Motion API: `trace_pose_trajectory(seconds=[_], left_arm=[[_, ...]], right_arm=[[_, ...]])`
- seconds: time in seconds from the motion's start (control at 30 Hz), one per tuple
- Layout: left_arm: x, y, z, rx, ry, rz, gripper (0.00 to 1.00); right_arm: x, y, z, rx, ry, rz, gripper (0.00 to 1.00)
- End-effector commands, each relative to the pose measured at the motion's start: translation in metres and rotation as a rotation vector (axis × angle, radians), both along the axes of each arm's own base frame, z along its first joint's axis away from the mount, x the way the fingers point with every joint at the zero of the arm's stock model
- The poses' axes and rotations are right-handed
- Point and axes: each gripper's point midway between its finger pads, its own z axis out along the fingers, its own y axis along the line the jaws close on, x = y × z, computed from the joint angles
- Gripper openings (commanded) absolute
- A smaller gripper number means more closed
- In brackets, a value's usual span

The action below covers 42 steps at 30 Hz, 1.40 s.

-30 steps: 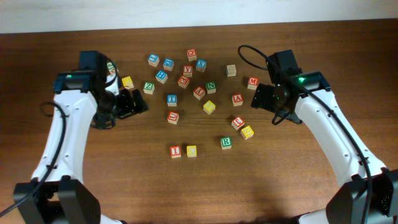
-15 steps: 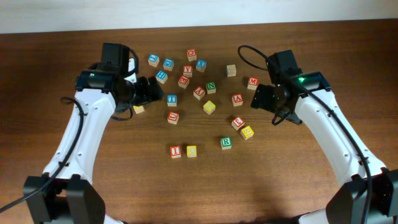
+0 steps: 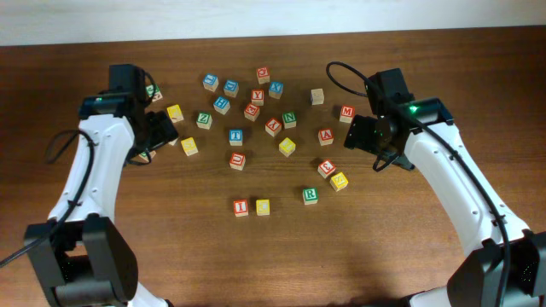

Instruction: Spell out ICRA

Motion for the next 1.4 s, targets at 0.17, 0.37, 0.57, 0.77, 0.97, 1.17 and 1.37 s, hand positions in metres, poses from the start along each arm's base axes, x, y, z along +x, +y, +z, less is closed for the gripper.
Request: trace_pose_trajectory(seconds=[0.17, 0.37, 0.57, 0.77, 0.97, 1.17, 1.37], left_arm=[[-0.011, 0.029, -0.013, -0.039, 0.033, 0.19, 0.99], [-0.012, -0.003, -0.02, -0.194, 0.074, 0.023, 1.0], [-0.008, -0.044, -0.017, -0.393, 0.051, -0.189, 1.0], [0.007, -0.108, -0.001, -0.605, -0.025, -0.275, 0.97], [0.038, -0.142, 0.013, -0.616, -0.158, -0.331, 0.96], [0.048, -0.156, 0.026, -0.685, -0.223, -0.381, 0.74], [0.039, -0.176, 0.024, -0.664, -0.2, -0.489, 0.38]], right_arm=[[0.0, 0.0, -0.003, -0.001, 0.009, 0.004, 0.98], [0.0, 0.0, -0.003, -0.001, 0.009, 0.004, 0.98], [0.0, 0.0, -0.003, -0.001, 0.009, 0.004, 0.98], [0.0, 0.0, -0.003, -0.001, 0.009, 0.004, 0.98], [0.0, 0.0, -0.003, -0.001, 0.009, 0.004, 0.98], [0.0, 0.0, -0.003, -0.001, 0.009, 0.004, 0.98], [0.0, 0.0, -0.003, -0.001, 0.009, 0.004, 0.98]])
